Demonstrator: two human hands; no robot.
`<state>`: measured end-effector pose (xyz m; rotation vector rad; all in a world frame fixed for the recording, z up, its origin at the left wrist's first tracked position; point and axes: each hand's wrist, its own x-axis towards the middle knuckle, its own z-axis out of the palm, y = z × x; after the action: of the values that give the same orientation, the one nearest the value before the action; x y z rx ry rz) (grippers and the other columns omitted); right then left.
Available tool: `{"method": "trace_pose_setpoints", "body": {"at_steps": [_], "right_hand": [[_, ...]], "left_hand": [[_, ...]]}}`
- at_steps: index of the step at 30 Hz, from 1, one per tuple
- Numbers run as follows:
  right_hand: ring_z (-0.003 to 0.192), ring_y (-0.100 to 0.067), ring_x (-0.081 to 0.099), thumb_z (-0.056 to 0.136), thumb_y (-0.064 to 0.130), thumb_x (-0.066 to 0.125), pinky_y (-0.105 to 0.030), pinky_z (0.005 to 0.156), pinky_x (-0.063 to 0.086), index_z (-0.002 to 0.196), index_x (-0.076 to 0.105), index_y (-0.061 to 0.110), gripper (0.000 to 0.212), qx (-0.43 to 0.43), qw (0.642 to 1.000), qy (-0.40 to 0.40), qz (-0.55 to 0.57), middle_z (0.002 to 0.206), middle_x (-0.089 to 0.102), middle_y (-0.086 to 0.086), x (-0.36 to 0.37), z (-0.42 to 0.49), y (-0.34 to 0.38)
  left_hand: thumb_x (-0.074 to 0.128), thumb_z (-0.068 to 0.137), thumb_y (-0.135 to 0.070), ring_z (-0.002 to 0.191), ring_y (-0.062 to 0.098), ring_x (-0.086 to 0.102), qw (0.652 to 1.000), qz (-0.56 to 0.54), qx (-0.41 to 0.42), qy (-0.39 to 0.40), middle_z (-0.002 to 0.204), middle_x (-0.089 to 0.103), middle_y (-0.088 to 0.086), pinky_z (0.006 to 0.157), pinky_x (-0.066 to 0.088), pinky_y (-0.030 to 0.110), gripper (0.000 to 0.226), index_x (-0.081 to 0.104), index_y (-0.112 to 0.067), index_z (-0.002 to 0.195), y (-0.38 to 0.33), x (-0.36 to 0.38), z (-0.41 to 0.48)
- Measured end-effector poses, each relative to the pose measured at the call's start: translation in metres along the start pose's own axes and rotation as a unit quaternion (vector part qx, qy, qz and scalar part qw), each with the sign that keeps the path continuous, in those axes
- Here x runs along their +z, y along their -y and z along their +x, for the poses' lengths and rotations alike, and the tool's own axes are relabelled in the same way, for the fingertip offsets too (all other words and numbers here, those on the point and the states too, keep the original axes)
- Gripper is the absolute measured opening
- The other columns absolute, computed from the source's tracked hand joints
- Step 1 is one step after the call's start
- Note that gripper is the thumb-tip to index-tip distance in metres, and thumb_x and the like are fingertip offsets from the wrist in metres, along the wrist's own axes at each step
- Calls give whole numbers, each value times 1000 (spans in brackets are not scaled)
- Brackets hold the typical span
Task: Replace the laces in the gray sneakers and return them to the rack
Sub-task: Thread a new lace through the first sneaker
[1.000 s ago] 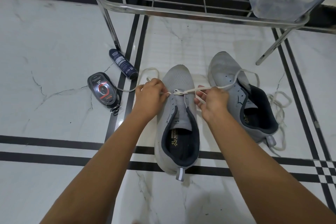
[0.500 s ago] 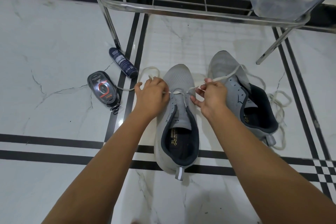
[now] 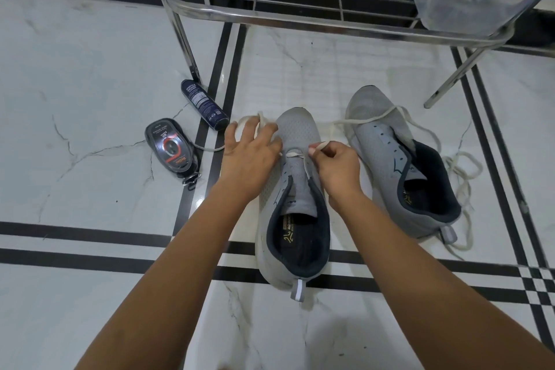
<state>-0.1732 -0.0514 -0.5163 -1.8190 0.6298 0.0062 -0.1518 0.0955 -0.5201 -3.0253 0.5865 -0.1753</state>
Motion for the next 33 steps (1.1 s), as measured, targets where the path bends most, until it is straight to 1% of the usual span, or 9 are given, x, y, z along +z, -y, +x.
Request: {"method": "trace_pose_setpoints", "body": {"at_steps": [2,4,6,11,14,17,23,29,33], "right_hand": [[70,-11,55,87,5,61,-27,77,49,69,62,24,26,7,1000,4,18,69,59,6,0,1,-1],[62,-8,51,88,1,59,-18,63,48,71,62,21,26,14,997,16,68,66,57,3,-1,1,1],[60,-7,50,88,-3,57,-10,54,46,74,60,16,24,27,992,28,120,67,56,-1,-5,0,2],[54,-16,48,79,11,71,-28,55,44,62,53,12,25,85,996,31,6,61,53,-6,-6,9,-1],[45,-13,40,80,13,71,-21,42,39,67,53,10,22,162,985,50,20,59,49,-6,-6,13,6],[38,-10,38,83,8,66,-16,36,38,79,51,7,16,171,983,69,5,58,47,-6,-6,16,14],[46,-14,44,87,-2,57,-24,42,44,77,51,7,15,72,982,149,-96,62,47,-7,-13,21,21],[52,-15,42,91,-1,52,-21,40,43,81,50,11,16,-33,987,138,-73,64,47,-3,-19,15,5],[46,-21,46,84,25,67,-34,49,44,57,49,13,35,16,996,52,-75,52,50,-6,-13,12,-5]], "left_hand": [[71,79,-24,118,29,52,1000,-7,14,27,98,66,-3,104,19,49,9,67,-18,85,0,2,-1],[47,95,-24,128,25,41,996,-58,12,69,112,62,1,109,8,47,20,62,-14,104,-3,4,2],[39,97,-26,125,22,42,992,-109,-12,61,114,61,3,111,5,44,26,59,-12,109,-5,6,3],[42,95,-29,124,20,39,977,-192,-87,34,119,57,-4,107,11,44,24,59,-20,109,-11,4,0],[48,92,-36,130,22,28,976,-200,-84,18,125,53,-12,105,12,43,22,63,-29,106,-15,-5,3],[52,90,-38,126,23,29,977,-202,-60,39,120,56,-11,104,11,43,21,67,-29,101,-19,-8,10],[53,89,-31,122,27,34,982,-161,-22,99,112,57,-3,102,18,46,16,66,-25,96,-30,-8,32],[60,82,-32,106,20,41,947,-306,-71,67,94,61,-7,85,18,34,9,64,-25,86,-28,4,29],[52,77,-23,90,27,56,979,-195,13,-60,76,63,-4,79,19,33,14,62,-15,70,-36,14,24]]}}
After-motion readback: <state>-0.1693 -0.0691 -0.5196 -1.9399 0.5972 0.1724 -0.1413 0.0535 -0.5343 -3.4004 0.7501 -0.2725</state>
